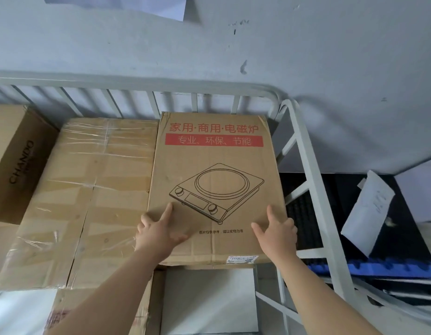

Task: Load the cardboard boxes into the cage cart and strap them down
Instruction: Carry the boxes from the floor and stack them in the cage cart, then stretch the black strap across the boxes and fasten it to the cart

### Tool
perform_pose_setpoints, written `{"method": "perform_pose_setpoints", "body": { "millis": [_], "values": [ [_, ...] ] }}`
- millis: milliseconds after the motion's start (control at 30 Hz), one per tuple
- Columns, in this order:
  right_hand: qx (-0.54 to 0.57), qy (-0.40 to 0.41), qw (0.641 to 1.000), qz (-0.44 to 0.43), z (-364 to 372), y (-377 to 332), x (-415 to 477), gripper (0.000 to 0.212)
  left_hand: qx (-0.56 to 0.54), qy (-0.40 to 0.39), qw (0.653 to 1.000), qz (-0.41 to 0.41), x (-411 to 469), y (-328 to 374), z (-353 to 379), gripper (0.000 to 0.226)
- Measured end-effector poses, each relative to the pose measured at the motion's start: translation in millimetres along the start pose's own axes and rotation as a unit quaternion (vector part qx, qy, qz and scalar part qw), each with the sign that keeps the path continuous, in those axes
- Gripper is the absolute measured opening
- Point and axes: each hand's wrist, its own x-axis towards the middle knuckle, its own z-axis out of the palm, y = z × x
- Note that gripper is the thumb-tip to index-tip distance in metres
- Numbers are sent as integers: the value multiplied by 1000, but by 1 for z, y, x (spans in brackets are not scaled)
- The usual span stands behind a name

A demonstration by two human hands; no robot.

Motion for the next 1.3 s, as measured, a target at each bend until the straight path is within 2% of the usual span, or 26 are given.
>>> {"method": "perform_pose_setpoints", "body": {
  "millis": [67,167,300,567,733,967,1300],
  "values": [
    [-29,13,999,-27,-5,-5,-3,65,54,16,998,14,-5,1,-6,92],
    [-43,29,991,-123,-20,-22,-13,58,99,77,990,58,-18,5,-23,72],
    [-16,37,972,-230,-49,-60,-37,57,69,130,985,93,-47,7,-57,54],
    [-40,79,919,-384,-101,-143,-113,53,2,223,969,103,-130,-42,-127,48],
    [-49,93,882,-459,-105,-203,-176,52,-10,294,952,82,-184,-114,-162,51],
    [-38,94,837,-538,-72,-304,-294,52,-6,351,936,26,-254,-253,-196,41],
    [3,70,822,-565,12,-440,-452,47,-14,378,926,-6,-318,-468,-230,41]
  ]
}}
